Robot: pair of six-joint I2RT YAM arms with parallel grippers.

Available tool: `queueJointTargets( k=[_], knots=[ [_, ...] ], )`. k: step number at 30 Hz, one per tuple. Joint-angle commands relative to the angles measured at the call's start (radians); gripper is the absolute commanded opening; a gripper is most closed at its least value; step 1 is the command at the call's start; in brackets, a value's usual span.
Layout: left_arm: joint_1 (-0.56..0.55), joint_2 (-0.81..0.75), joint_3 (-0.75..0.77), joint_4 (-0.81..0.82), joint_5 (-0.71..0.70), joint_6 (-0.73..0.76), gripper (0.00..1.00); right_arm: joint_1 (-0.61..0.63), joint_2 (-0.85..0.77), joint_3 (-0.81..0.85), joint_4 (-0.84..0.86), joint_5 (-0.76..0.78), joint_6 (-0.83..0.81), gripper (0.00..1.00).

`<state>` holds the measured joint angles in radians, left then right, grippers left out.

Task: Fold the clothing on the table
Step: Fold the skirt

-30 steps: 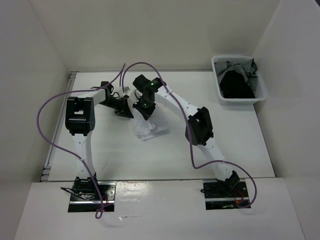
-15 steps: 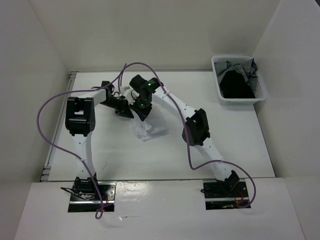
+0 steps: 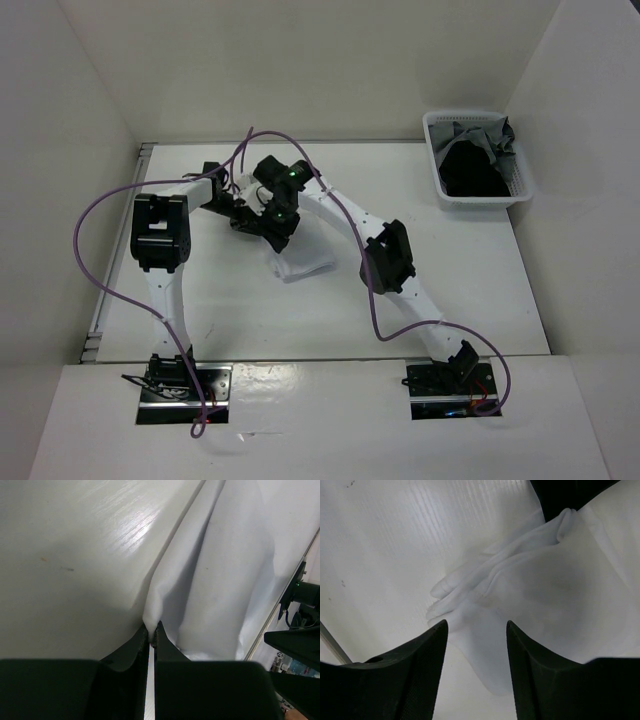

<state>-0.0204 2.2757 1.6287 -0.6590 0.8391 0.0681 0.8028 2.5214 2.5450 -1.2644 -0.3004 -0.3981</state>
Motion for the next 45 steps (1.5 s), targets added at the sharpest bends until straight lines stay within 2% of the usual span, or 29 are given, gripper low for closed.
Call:
queueJointTargets(
  k=[1, 6, 8, 11, 13, 14, 15, 18, 19, 20, 24, 26, 31, 33, 38, 45],
  knots=[
    [-0.012, -0.001, -0.029, 0.012, -0.09, 0.027, 0.0, 0.009, 0.004, 0.06, -0.024, -0.025, 0.001, 0.57],
    [-0.012, -0.001, -0.029, 0.012, -0.09, 0.027, 0.0, 0.009, -0.007, 0.06, -0.024, -0.025, 0.001, 0.58],
    [-0.012, -0.01, -0.029, 0.012, -0.09, 0.027, 0.04, 0.009, -0.018, 0.06, -0.024, -0.025, 0.001, 0.74],
    [0.0, -0.036, -0.049, -0.007, -0.116, 0.036, 0.16, 0.009, -0.064, 0.026, -0.024, 0.015, 0.01, 0.85],
    [0.019, -0.071, -0.069, -0.007, -0.136, 0.036, 0.23, 0.009, -0.119, -0.029, -0.013, 0.05, 0.01, 0.88],
    [0.045, -0.085, -0.091, -0.016, -0.153, 0.047, 0.27, 0.009, -0.14, -0.052, 0.011, 0.059, 0.01, 0.9],
    [0.06, -0.114, -0.102, -0.016, -0.166, 0.047, 0.35, 0.009, -0.183, -0.098, 0.011, 0.069, 0.01, 0.91],
    [0.134, -0.183, -0.148, -0.025, -0.216, 0.056, 0.45, -0.002, -0.272, -0.211, 0.06, 0.104, 0.019, 0.92],
    [0.152, -0.2, -0.148, -0.025, -0.231, 0.056, 0.54, -0.011, -0.295, -0.244, 0.074, 0.13, 0.019, 0.92],
    [0.181, -0.215, -0.159, -0.025, -0.245, 0.056, 0.57, -0.011, -0.32, -0.277, 0.104, 0.145, 0.019, 0.92],
    [0.2, -0.287, -0.138, -0.025, -0.302, 0.047, 0.72, -0.053, -0.452, -0.481, 0.18, 0.204, 0.028, 0.95],
    [0.185, -0.297, -0.09, -0.037, -0.276, 0.033, 0.75, -0.085, -0.496, -0.549, 0.212, 0.239, 0.028, 0.95],
    [0.073, -0.275, 0.097, -0.167, -0.03, 0.056, 0.81, -0.189, -0.644, -0.779, 0.301, 0.274, 0.028, 0.97],
    [0.018, -0.251, 0.17, -0.207, 0.035, 0.085, 0.84, -0.272, -0.677, -0.864, 0.322, 0.274, 0.028, 0.97],
    [-0.056, -0.242, 0.232, -0.29, 0.152, 0.153, 0.91, -0.413, -0.802, -1.045, 0.359, 0.274, 0.047, 0.97],
    [-0.093, -0.14, 0.264, -0.41, 0.235, 0.266, 0.91, -0.525, -0.894, -1.164, 0.392, 0.274, 0.059, 0.99]
  ],
)
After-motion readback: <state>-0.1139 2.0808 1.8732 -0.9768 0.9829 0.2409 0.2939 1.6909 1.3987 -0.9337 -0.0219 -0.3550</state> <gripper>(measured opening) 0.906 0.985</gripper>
